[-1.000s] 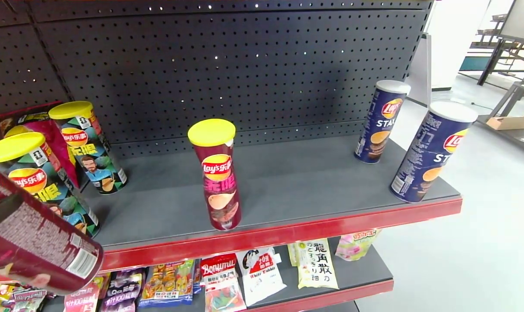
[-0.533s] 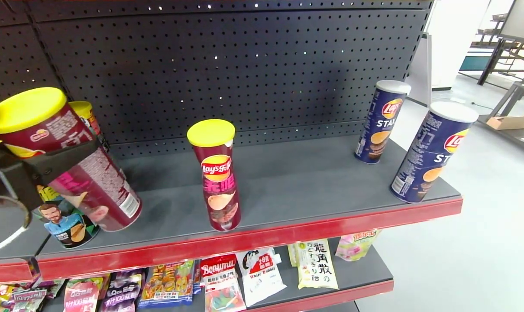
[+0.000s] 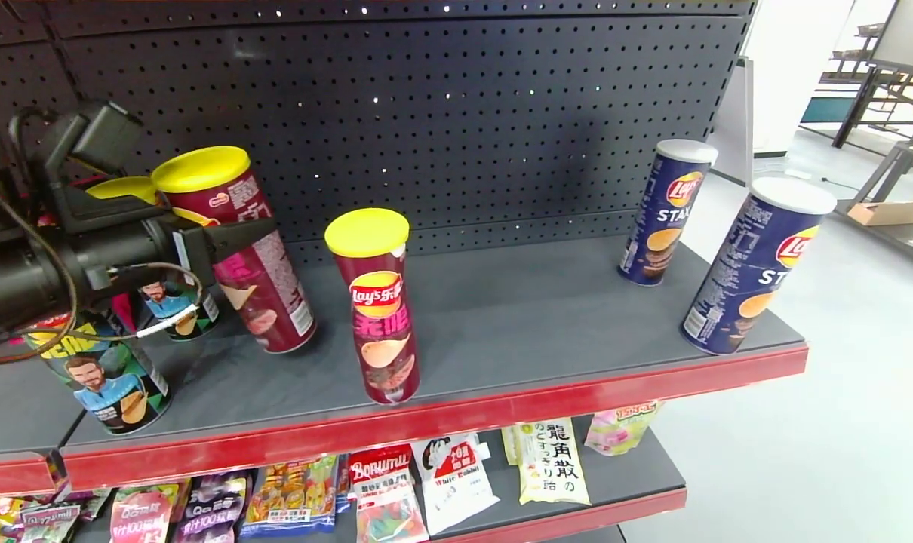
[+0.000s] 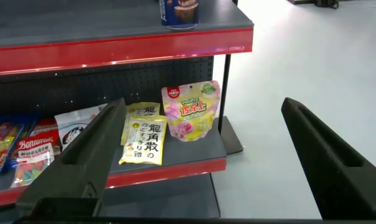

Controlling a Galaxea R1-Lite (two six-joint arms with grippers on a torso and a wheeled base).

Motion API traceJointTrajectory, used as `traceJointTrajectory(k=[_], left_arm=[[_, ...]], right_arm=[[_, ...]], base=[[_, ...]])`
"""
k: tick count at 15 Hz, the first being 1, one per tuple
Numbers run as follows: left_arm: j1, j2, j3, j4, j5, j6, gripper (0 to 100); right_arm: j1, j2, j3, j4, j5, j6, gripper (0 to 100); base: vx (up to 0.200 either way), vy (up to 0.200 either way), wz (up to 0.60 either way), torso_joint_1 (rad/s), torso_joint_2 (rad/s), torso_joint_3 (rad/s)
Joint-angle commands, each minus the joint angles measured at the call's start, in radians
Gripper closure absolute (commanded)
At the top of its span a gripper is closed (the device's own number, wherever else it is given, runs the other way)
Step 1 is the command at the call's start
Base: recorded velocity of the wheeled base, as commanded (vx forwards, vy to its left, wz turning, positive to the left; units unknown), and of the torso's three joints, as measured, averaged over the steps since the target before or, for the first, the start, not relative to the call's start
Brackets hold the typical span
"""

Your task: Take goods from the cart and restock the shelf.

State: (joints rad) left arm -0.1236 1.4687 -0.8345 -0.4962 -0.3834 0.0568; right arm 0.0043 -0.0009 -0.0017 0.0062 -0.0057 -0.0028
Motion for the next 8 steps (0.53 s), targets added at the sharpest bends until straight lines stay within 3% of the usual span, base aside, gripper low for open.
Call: traceJointTrajectory(k=[1, 5, 8], left_arm=[[-0.010, 0.140, -0.092, 0.002, -0.009, 0.000, 100], [-0.018, 0.232, -0.178, 0.005, -0.006, -0.002, 100], [-0.057, 0.332, -0.290, -0.001, -0.005, -0.002, 100]], right_arm=[[0.000, 0.001, 0.000, 0.000, 0.000, 0.000, 0], [0.000, 0.001, 0.000, 0.000, 0.000, 0.000, 0], [0.000, 0.001, 0.000, 0.000, 0.000, 0.000, 0]], base=[[0.000, 0.000, 0.00, 0.000, 0.00, 0.000], [0.000, 0.000, 0.00, 0.000, 0.00, 0.000], [0.000, 0.000, 0.00, 0.000, 0.00, 0.000]])
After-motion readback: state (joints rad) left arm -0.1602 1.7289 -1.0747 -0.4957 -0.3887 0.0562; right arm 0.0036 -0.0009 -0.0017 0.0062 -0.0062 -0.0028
